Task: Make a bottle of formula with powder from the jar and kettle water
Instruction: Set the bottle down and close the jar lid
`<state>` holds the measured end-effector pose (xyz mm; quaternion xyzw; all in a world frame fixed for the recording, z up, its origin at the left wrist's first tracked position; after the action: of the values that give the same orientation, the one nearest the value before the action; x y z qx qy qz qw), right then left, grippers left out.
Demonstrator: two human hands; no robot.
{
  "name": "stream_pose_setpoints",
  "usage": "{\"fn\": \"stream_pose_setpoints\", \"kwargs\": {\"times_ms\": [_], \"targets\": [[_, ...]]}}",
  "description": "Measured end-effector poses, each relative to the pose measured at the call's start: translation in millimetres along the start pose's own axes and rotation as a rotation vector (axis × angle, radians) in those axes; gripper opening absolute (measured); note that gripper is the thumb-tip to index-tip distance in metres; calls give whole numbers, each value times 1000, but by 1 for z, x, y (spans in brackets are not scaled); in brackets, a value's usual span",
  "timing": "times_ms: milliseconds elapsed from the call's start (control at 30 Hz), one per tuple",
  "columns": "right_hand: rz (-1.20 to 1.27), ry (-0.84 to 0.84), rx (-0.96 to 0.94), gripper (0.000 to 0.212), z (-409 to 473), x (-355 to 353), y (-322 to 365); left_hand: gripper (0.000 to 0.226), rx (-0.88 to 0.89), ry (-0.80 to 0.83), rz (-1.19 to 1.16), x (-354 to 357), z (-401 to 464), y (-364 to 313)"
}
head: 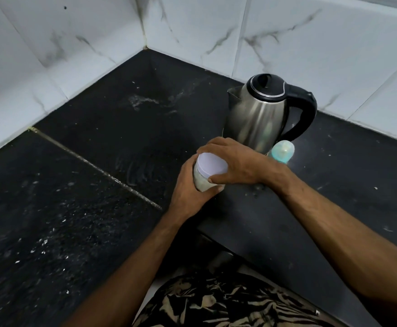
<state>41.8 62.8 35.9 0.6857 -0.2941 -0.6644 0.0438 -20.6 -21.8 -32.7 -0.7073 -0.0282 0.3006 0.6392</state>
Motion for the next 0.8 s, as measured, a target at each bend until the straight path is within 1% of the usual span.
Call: {"fn": "stream_pose_setpoints", "kwargs": {"times_ms": [67,133,200,367,400,500,600,700,767,800], "targets": [[-12,-12,2,73,0,1,0,88,-38,43,36,9,5,-3],[-23,-12,23,74,1,2,-1,89,-28,9,58,8,7,-2],[-51,-17,60,75,0,1,-2,88,-35,20,62,9,9,1],[-185,-57,126,79,-3,-2,-2,88,-41,126,136,14,13,1],[-184,-51,119,79,-2,-1,-2,86,-43,134,115,15,12,-1],[-123,-12,72,77,1,0,-2,83,-4,51,41,8,8,-2],[-89,7,49,76,1,1,-2,84,-6,59,21,5,4,-3],[-124,-22,103,77,0,-1,-5,77,5,81,18,6,7,-8],[-182,-44,164,80,1,-1,-7,67,8,119,19,8,7,-12],[-215,-51,193,82,1,-1,-7,67,11,117,13,7,8,-13]]}}
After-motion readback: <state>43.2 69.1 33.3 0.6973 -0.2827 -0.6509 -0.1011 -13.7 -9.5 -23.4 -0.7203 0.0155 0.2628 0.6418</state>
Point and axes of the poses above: each hand's wrist, its own z-axis towards the middle knuckle, its own x-axis out of the palm, y = z × x, the point moved 9 cm from there along z, towards the middle knuckle, and after that the axes turned 2 degrees about z, right-handed, at the moved point
